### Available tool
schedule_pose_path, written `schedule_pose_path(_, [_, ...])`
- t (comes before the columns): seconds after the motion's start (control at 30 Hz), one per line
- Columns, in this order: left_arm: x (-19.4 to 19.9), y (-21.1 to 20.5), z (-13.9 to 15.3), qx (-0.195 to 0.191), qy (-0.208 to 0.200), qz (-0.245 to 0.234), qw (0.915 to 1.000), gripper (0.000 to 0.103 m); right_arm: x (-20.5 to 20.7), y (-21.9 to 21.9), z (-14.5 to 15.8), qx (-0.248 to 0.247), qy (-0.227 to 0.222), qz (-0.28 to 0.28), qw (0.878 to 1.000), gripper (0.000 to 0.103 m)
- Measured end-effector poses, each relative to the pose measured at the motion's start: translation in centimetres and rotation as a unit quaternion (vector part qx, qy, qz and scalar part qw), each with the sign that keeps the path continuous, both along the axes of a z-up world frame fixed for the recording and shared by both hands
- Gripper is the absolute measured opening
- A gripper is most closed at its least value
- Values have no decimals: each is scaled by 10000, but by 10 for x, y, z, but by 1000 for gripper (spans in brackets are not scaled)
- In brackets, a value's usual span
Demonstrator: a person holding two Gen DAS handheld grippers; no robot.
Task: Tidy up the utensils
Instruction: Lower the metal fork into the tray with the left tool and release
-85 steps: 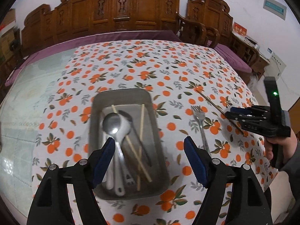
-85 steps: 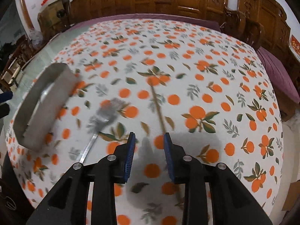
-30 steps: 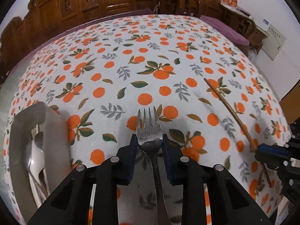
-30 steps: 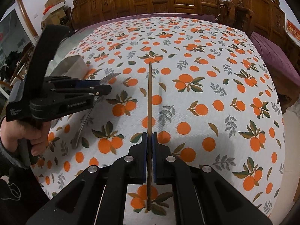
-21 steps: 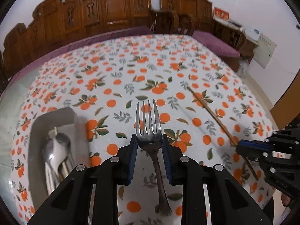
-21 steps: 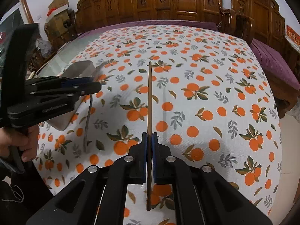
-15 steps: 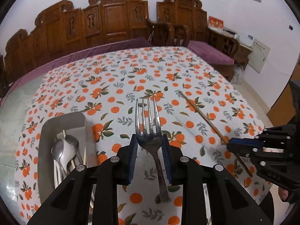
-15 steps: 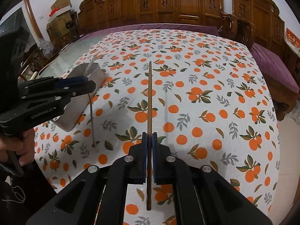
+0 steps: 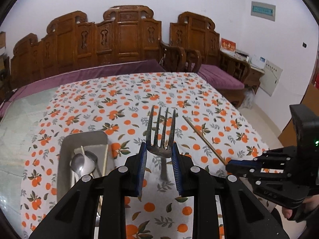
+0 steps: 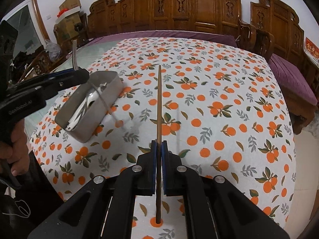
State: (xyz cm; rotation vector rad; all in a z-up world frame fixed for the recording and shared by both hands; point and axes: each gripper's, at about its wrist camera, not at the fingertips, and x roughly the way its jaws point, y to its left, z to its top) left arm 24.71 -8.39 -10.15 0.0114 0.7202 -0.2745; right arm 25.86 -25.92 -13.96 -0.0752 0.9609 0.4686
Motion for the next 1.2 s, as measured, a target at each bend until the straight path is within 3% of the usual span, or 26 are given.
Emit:
schedule_pose_path(0.23, [-15,28,18,-52,-104,160,9998,19,0,28,9,89,-120,138,9998,6])
schedule_pose_path(0.27, [-18,34,22,-40,-124,203,9997,2,0,33,10,102,-131,173,9997,6])
schedule_pose_path(0.6, [-9,77,8,-3,-26,611,9981,2,3,70,14,183,-157,368,9990,6])
schedule_pose_path(0.7, [-14,86,15,-105,-63,562,9983,2,2,72,17,119,-191,392,9990,6])
schedule_pose_path(1.07, [-19,115,31,256,40,600,9979,2,5,91,17,238,-200,501,9983,6])
schedule_pose_path(1.2, [-17,126,31,153,299,537,9980,2,4,105,16,252,-193,634,9975,6])
